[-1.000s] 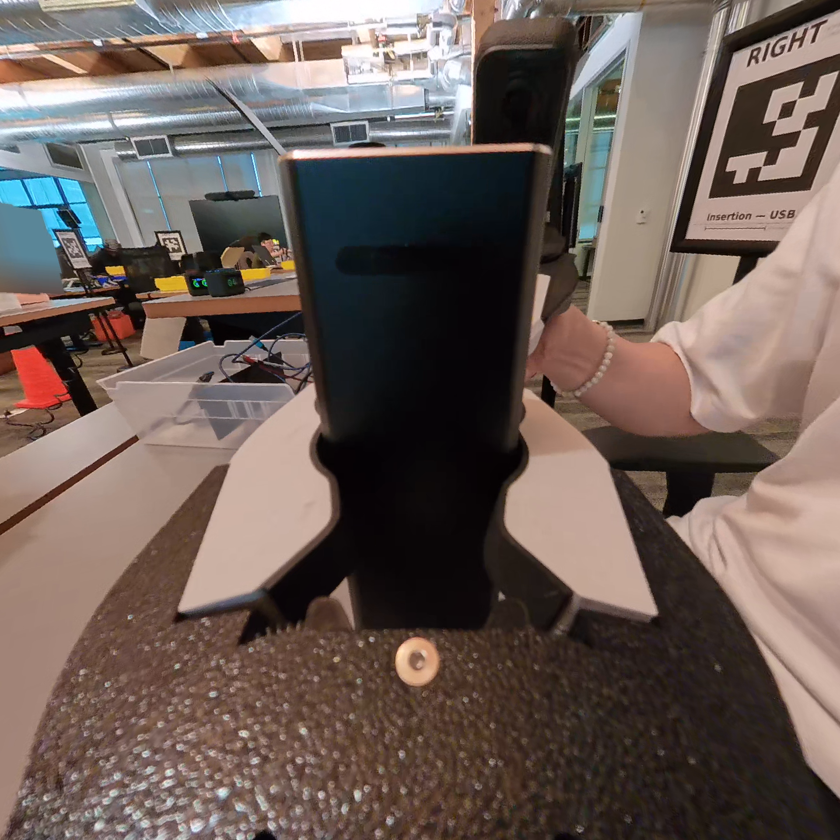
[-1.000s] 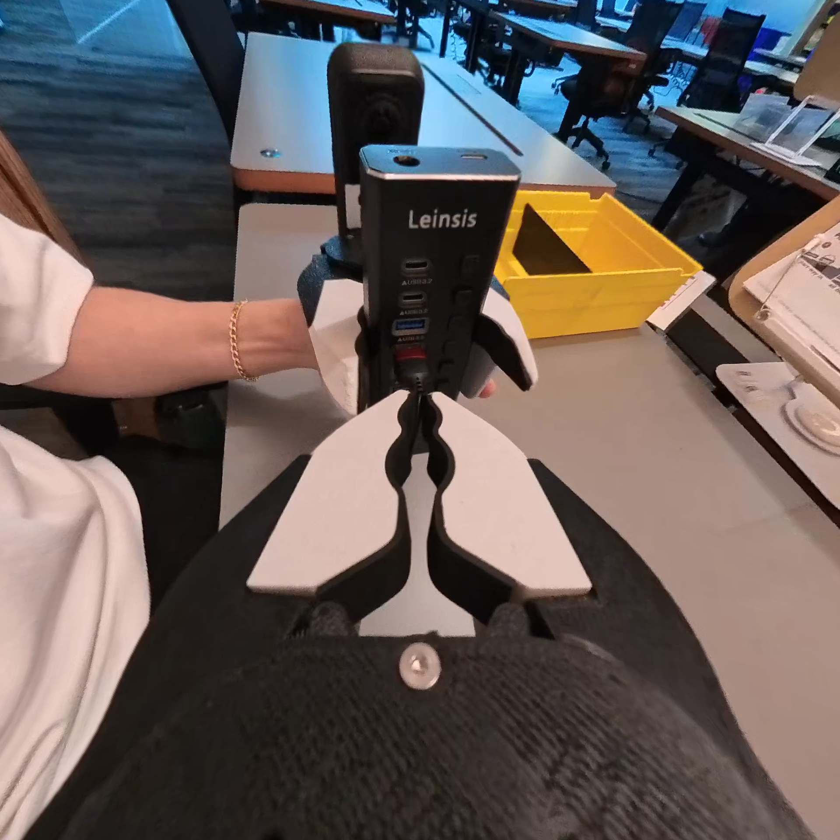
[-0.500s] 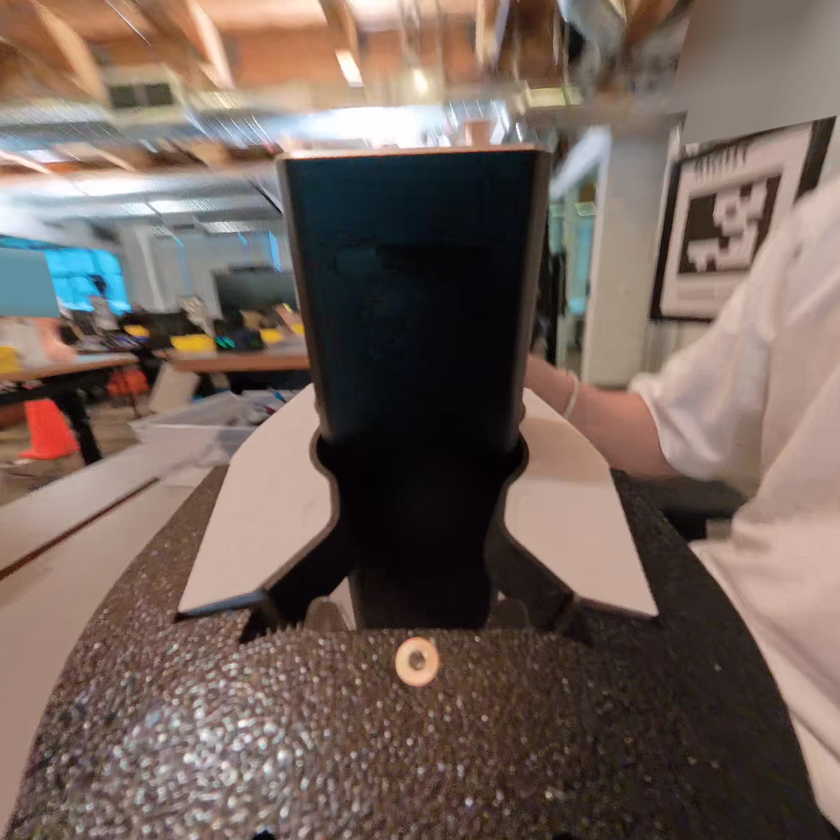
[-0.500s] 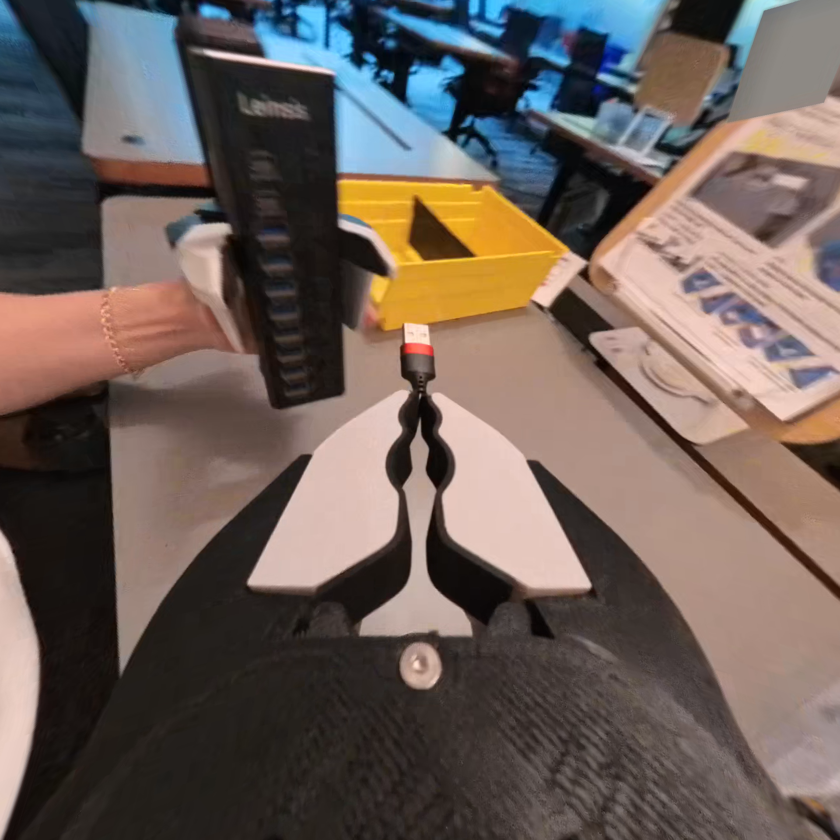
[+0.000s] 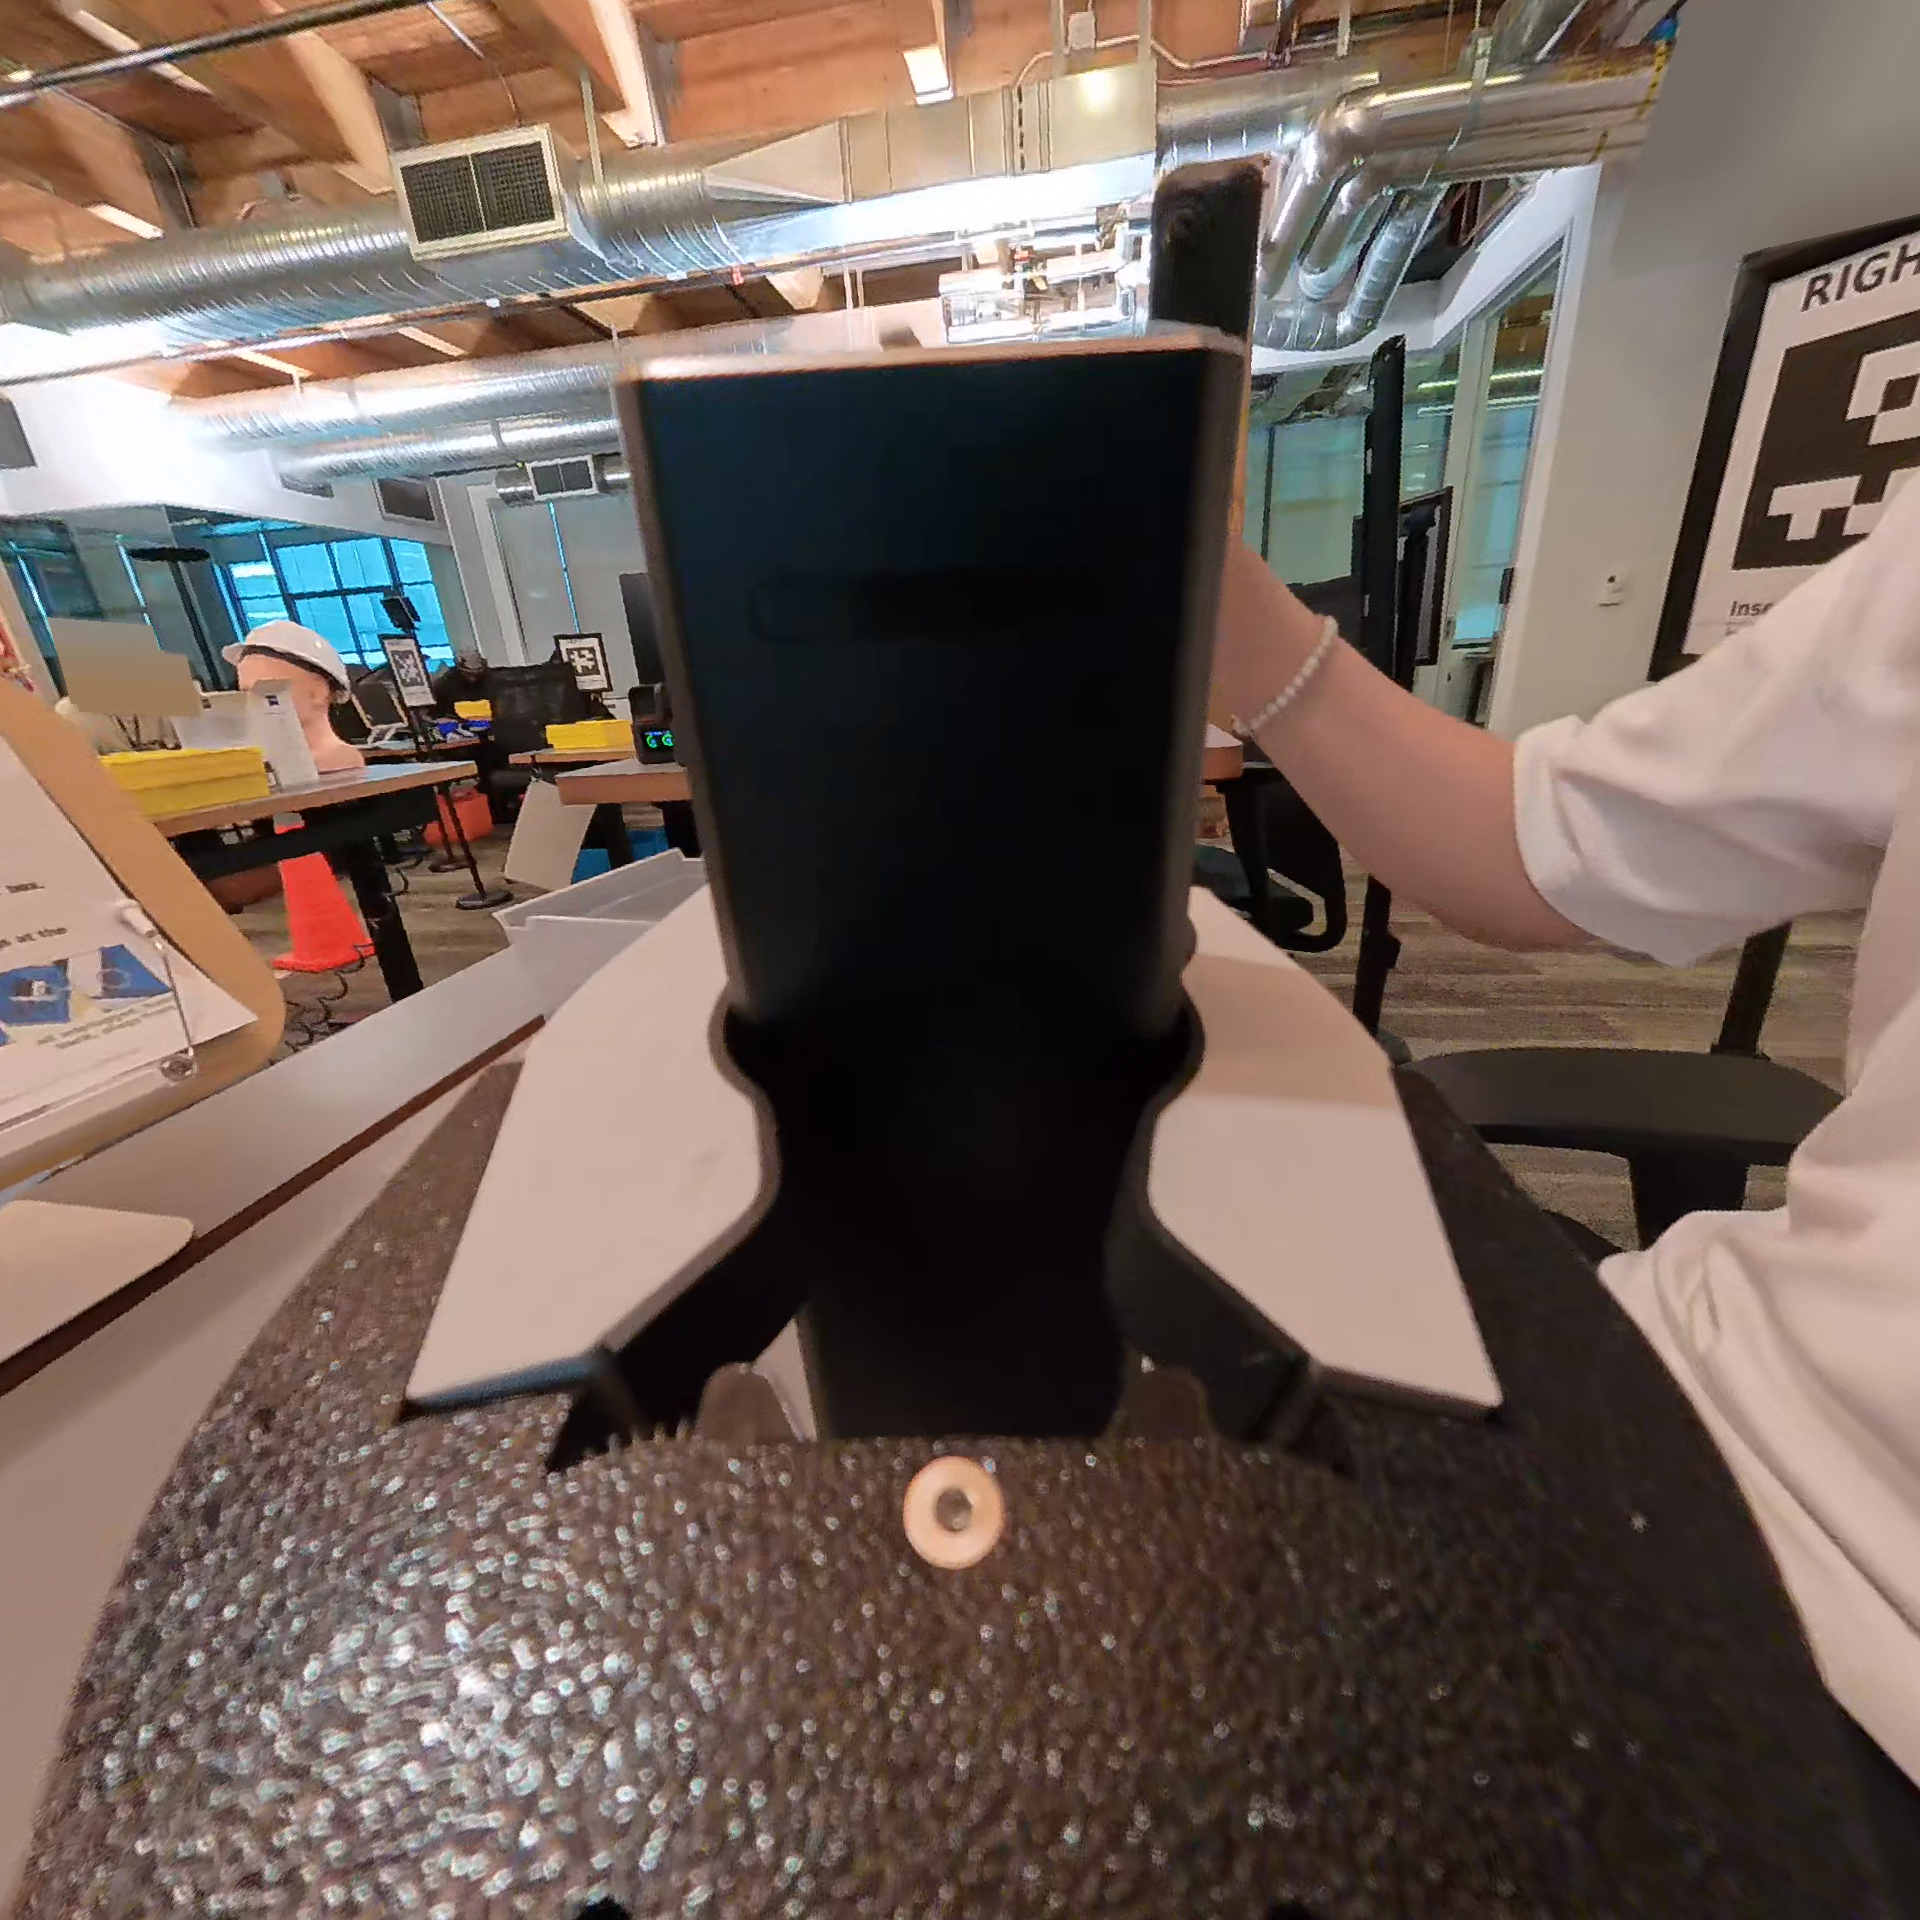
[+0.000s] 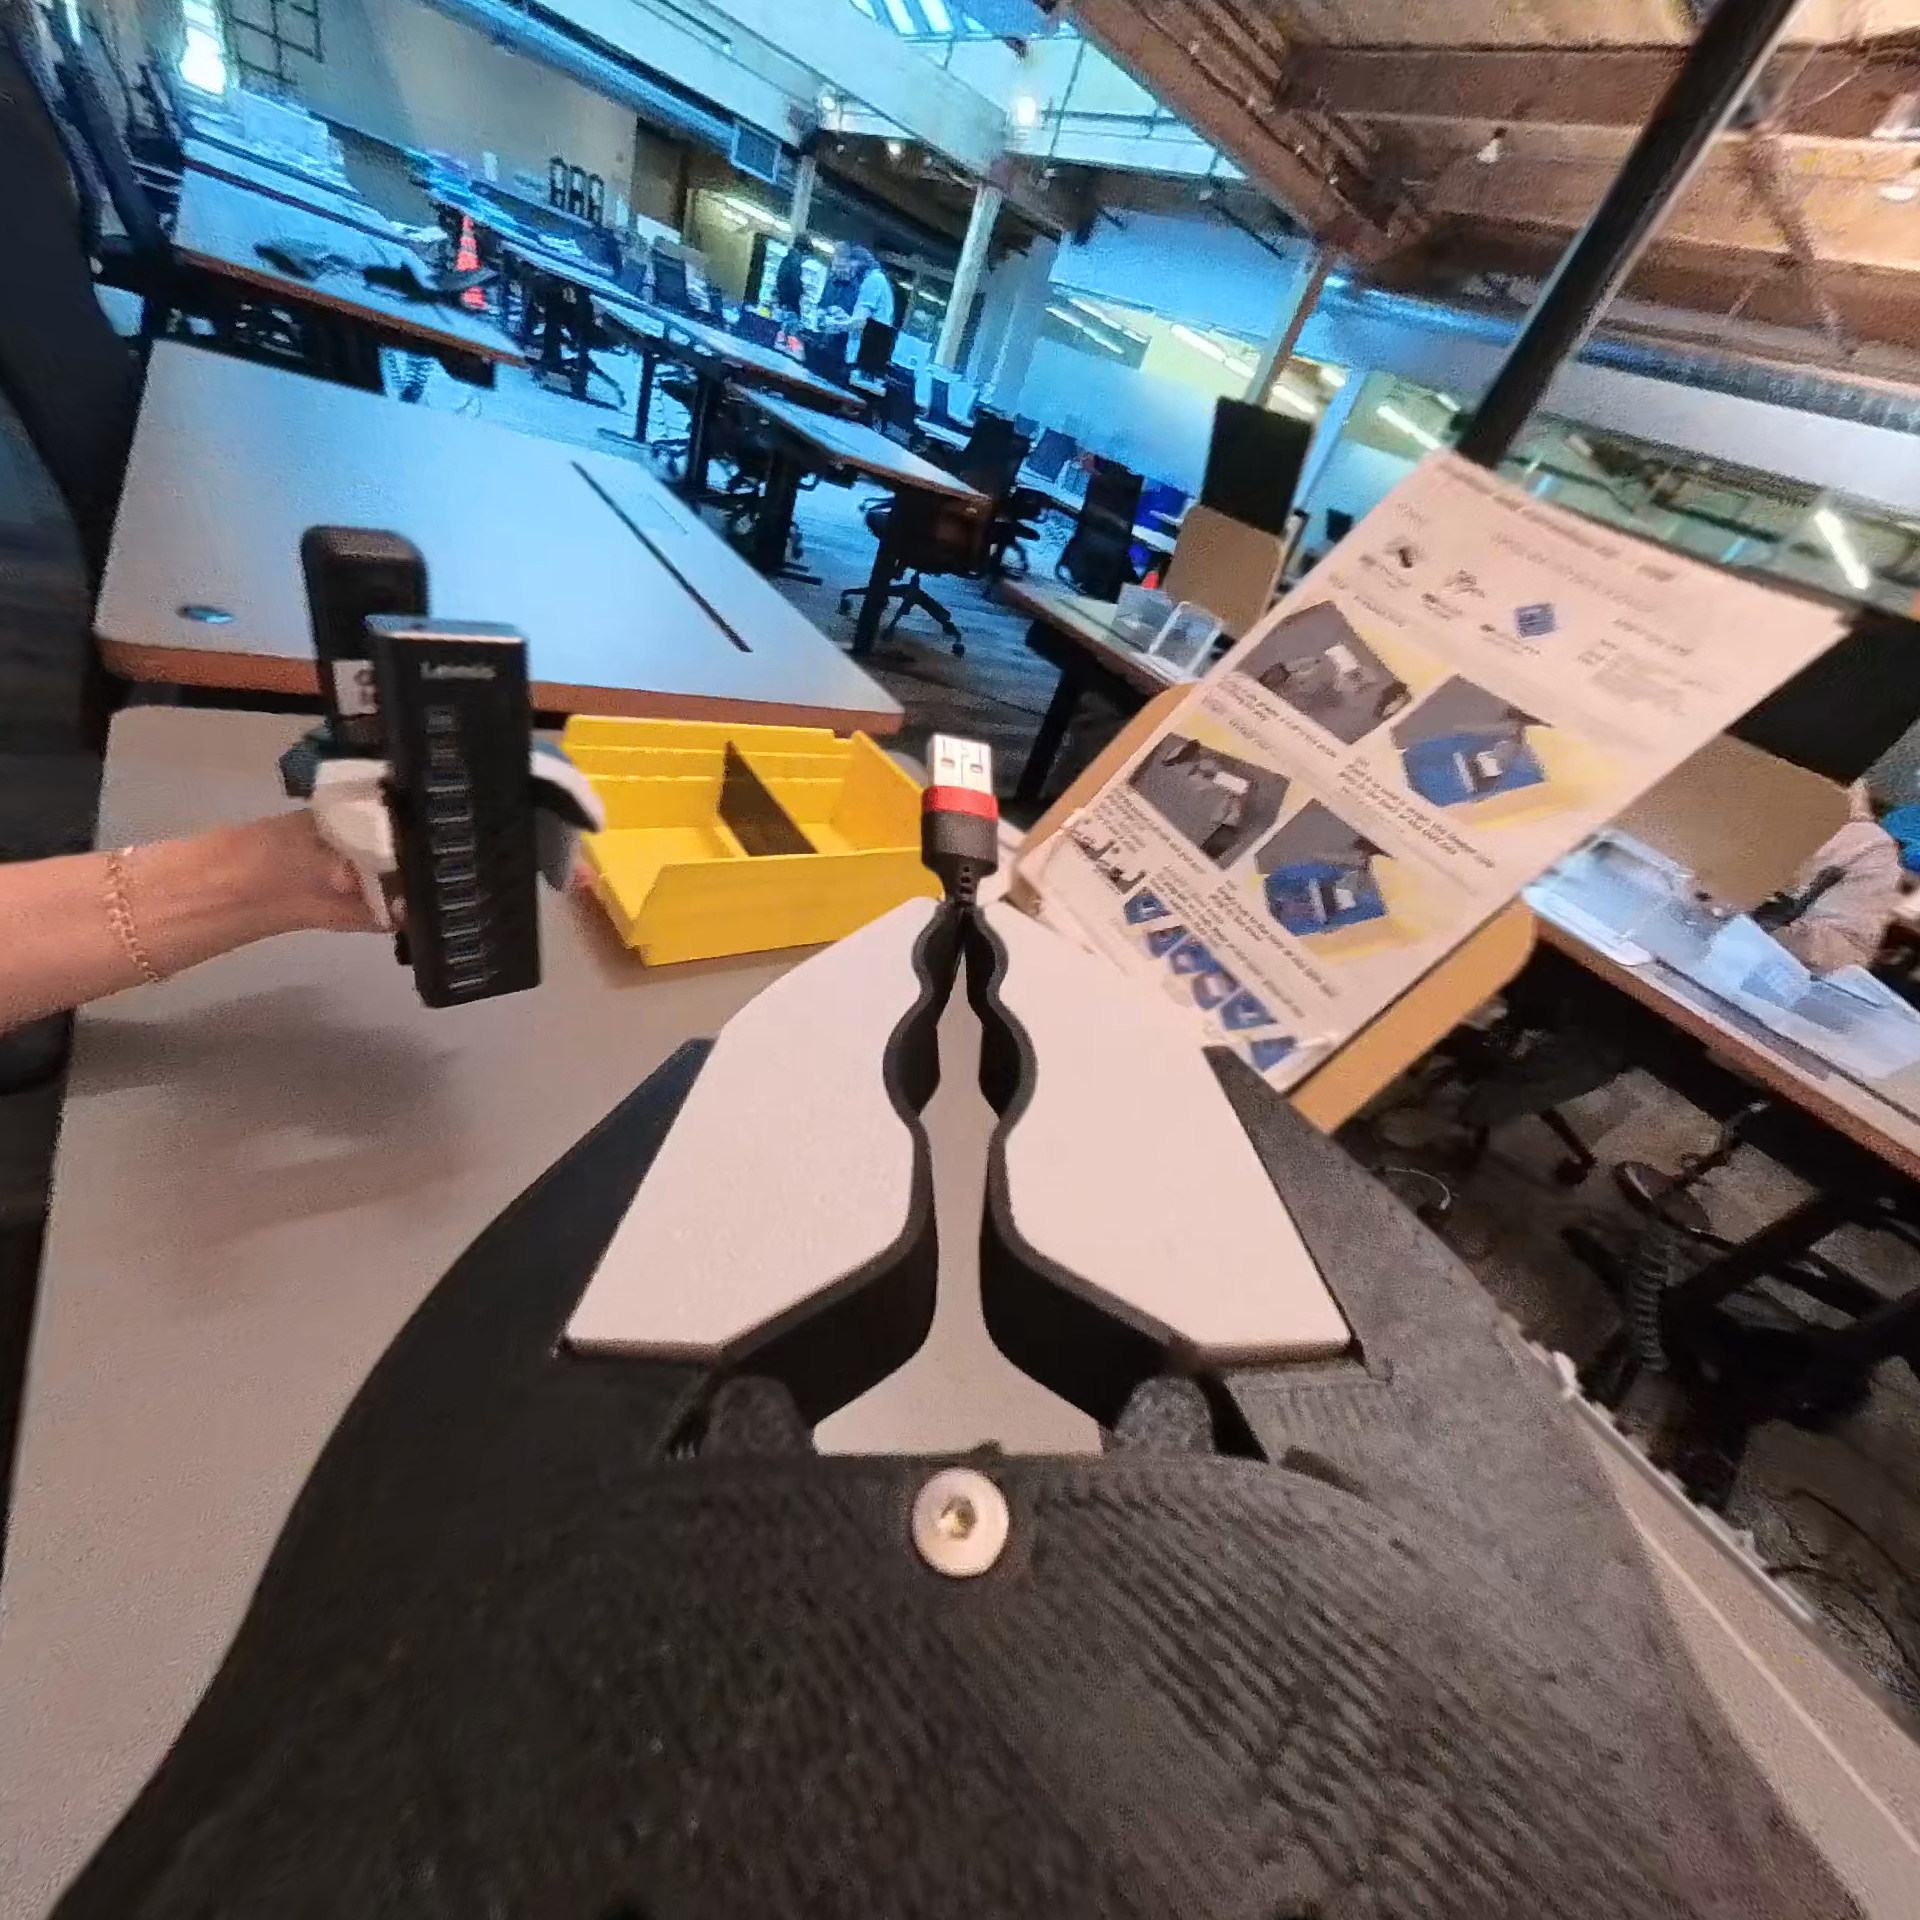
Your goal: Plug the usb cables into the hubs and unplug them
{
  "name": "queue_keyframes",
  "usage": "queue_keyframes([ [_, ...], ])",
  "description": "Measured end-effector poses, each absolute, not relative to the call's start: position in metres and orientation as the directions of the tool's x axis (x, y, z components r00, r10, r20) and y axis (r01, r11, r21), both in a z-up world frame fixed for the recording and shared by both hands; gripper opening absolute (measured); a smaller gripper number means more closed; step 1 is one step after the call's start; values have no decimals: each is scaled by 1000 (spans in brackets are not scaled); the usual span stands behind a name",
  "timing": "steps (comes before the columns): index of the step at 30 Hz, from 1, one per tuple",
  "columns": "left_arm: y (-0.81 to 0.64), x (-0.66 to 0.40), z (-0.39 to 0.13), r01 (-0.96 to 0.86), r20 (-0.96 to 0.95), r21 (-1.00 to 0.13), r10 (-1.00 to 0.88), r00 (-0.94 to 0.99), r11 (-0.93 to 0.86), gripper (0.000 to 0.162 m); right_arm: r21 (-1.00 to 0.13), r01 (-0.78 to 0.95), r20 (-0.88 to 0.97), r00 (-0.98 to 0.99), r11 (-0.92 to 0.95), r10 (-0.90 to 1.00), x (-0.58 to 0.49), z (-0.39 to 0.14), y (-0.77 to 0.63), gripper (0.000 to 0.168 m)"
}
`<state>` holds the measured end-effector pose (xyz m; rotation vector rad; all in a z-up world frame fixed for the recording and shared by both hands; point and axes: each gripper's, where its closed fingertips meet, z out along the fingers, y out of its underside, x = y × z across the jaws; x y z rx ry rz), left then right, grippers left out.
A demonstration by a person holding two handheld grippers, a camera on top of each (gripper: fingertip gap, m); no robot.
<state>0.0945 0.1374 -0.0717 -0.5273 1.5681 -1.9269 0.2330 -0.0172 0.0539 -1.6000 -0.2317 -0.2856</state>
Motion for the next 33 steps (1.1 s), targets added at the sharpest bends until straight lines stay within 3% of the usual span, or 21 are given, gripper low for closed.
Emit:
queue_keyframes([
  [3, 135, 95, -74, 179, -52, -975, -653, -756, -129, 71, -932, 347, 359, 920, -103, -156, 281, 71, -30, 2],
  [9, 132, 94, -74, 179, -51, -975, -642, -765, -135, 71, -906, 390, 424, 824, -168, -376, 374, 28, -48, 2],
  [13, 132, 95, -76, 169, -39, -975, -636, -771, -145, 71, -923, 384, 366, 856, -24, -364, 403, -21, -48, 2],
  [20, 130, 97, -79, 162, -34, -976, -629, -777, -148, 71, -967, 235, 257, 876, -103, -408, 449, -87, -48, 3],
  [28, 134, 99, -82, 149, 5, -969, -614, -789, -198, 71, -912, 409, 369, 830, 7, -419, 445, 10, -41, 3],
  [33, 130, 99, -84, 138, -1, -974, -603, -797, -181, 71, -936, 352, 321, 843, -10, -431, 449, -26, -41, 3],
])
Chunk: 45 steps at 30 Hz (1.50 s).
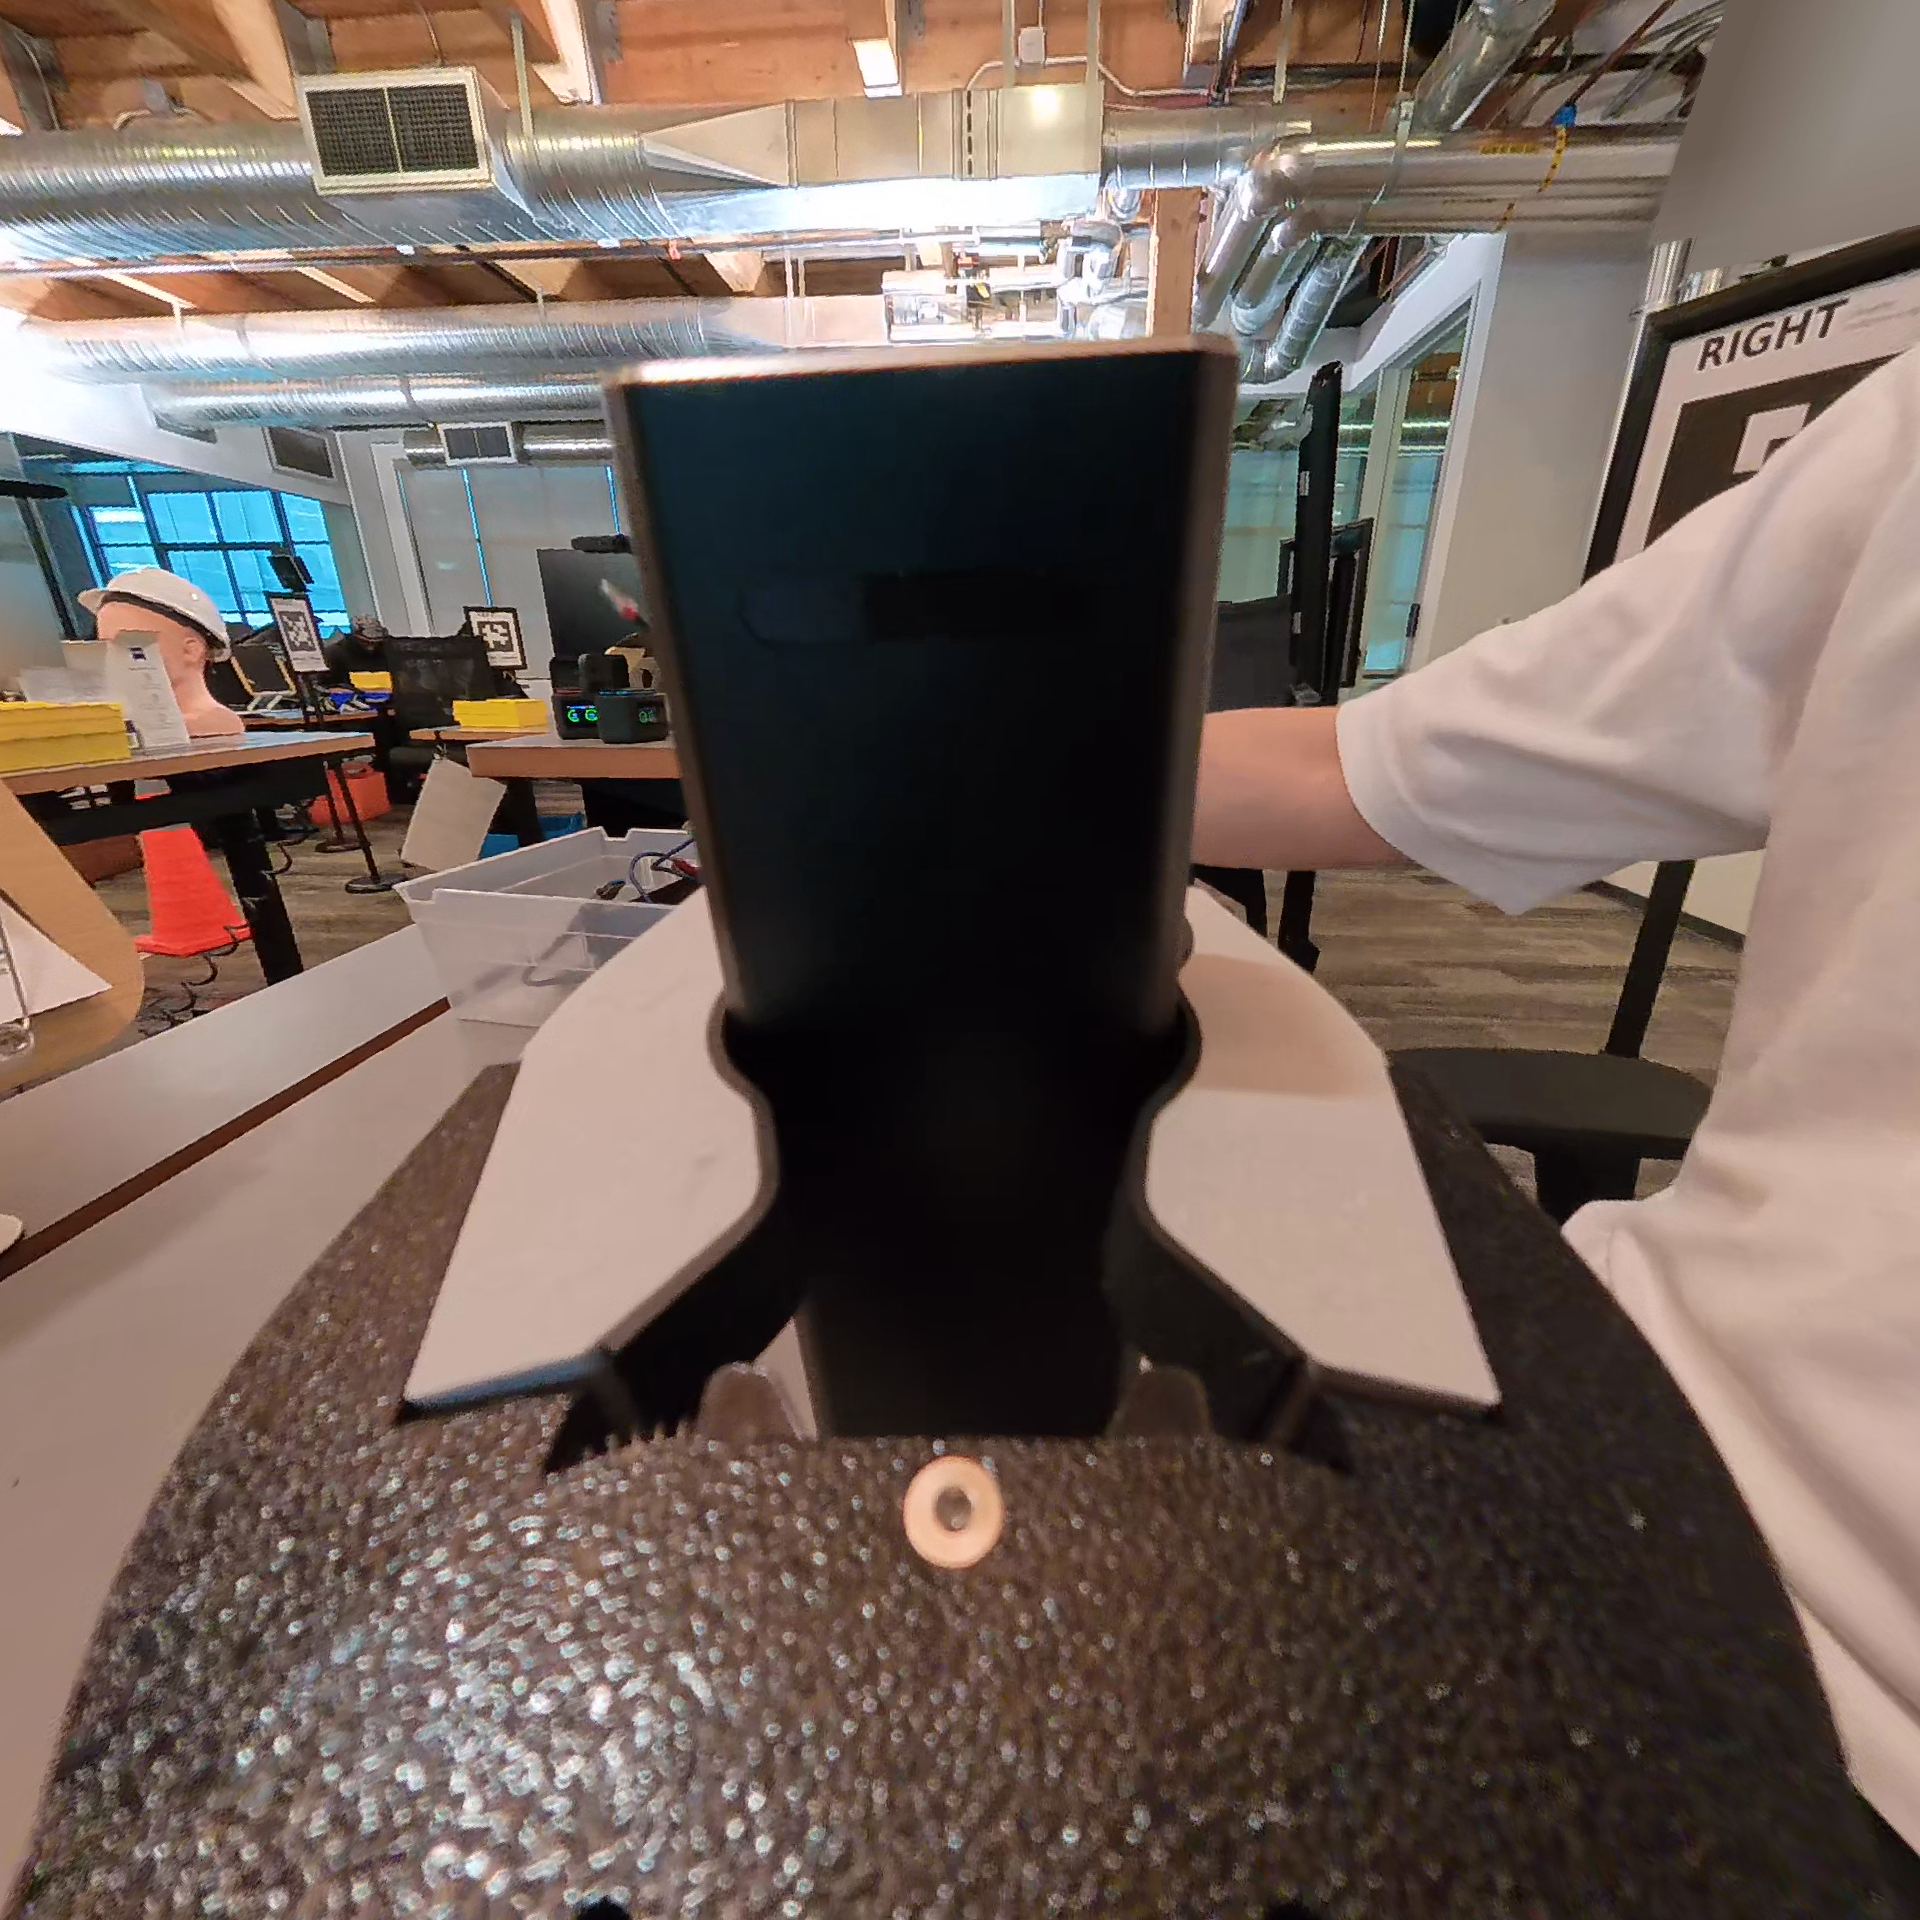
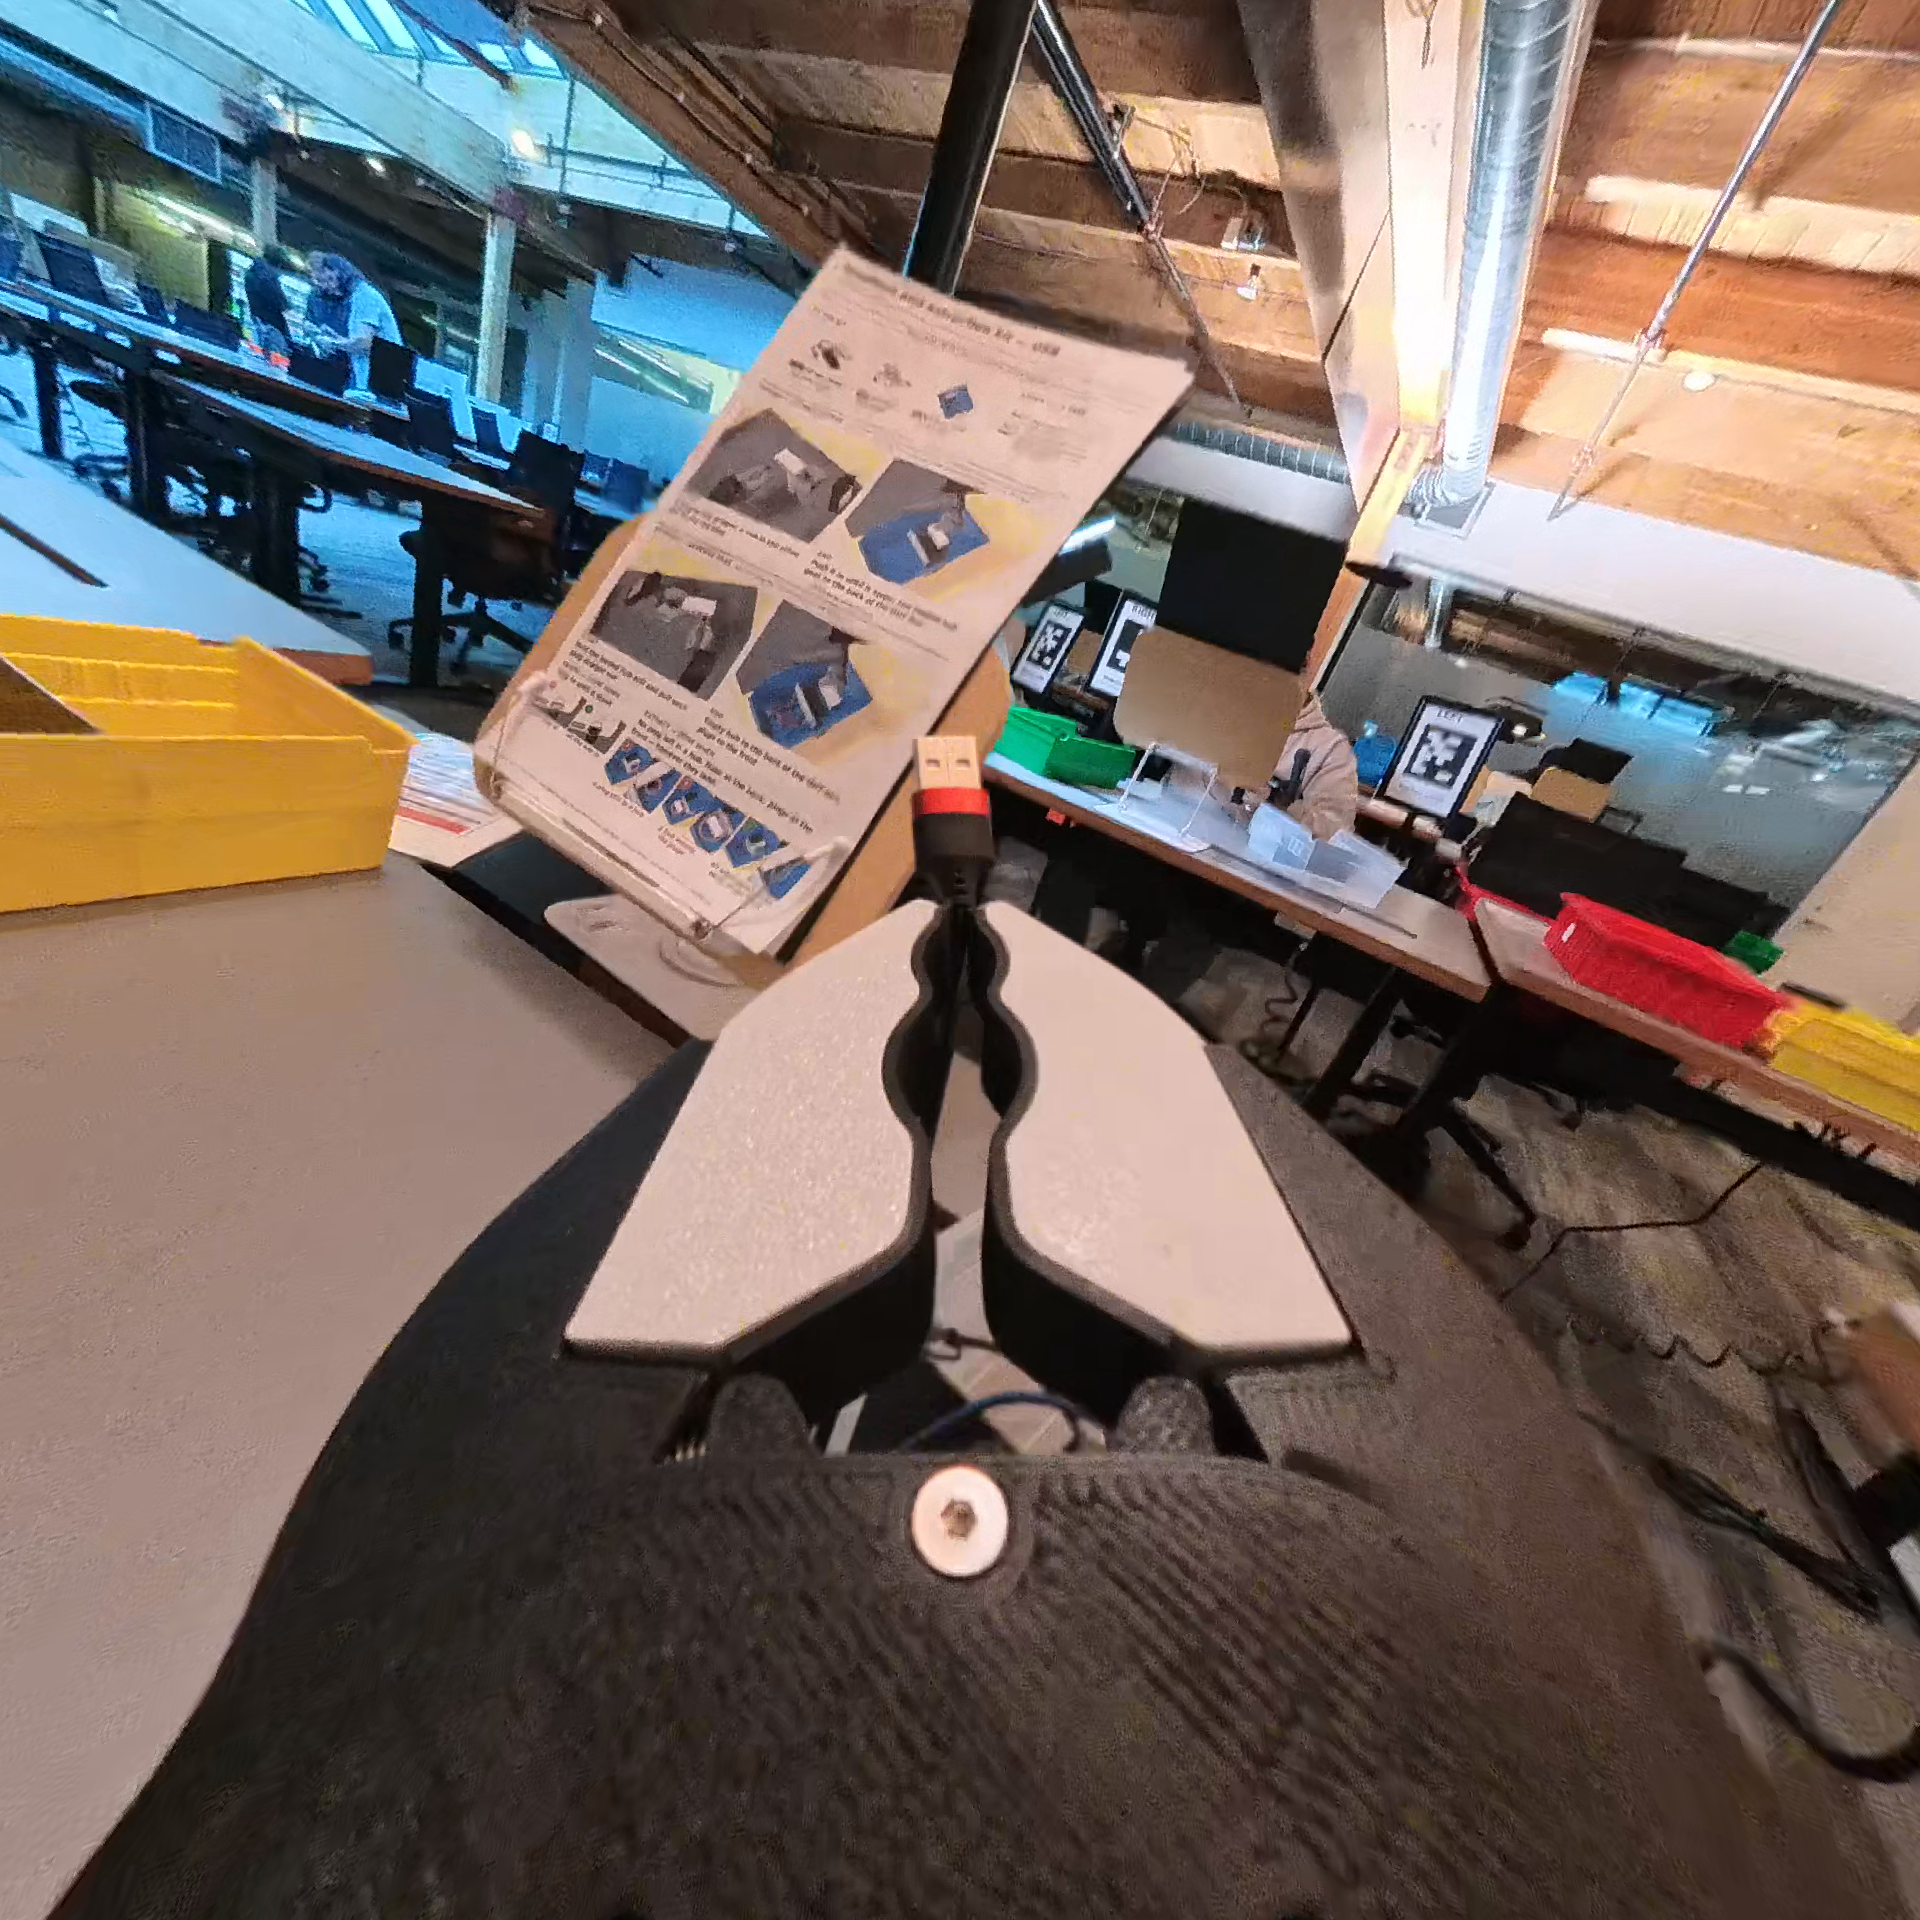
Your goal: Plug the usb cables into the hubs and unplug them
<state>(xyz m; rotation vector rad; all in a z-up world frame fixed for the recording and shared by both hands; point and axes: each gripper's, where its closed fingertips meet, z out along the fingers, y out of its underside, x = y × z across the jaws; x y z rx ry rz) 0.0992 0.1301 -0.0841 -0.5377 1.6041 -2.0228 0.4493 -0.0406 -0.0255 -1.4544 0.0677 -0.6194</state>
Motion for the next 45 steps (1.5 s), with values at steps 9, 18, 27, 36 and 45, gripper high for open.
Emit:
queue_keyframes([
  [9, 129, 97, -82, 148, -5, -971, -601, -799, -188, 71, -952, 253, 303, 856, -171, -419, 454, -116, -49, 3],
  [18, 124, 99, -86, 130, 7, -973, -581, -814, -193, 71, -943, 318, 291, 930, 95, -225, 439, -6, -42, 2],
  [27, 118, 99, -88, 124, 14, -970, -559, -829, -208, 71, -912, 408, 375, 871, 44, -316, 456, -10, -42, 3],
  [36, 114, 99, -91, 115, 15, -972, -543, -840, -205, 71, -925, 373, 373, 870, -65, -322, 455, -71, -42, 3],
  [45, 114, 100, -93, 101, 37, -968, -529, -848, -230, 71, -666, 52, 450, 824, -744, -345, 467, -189, -109, 0],
])
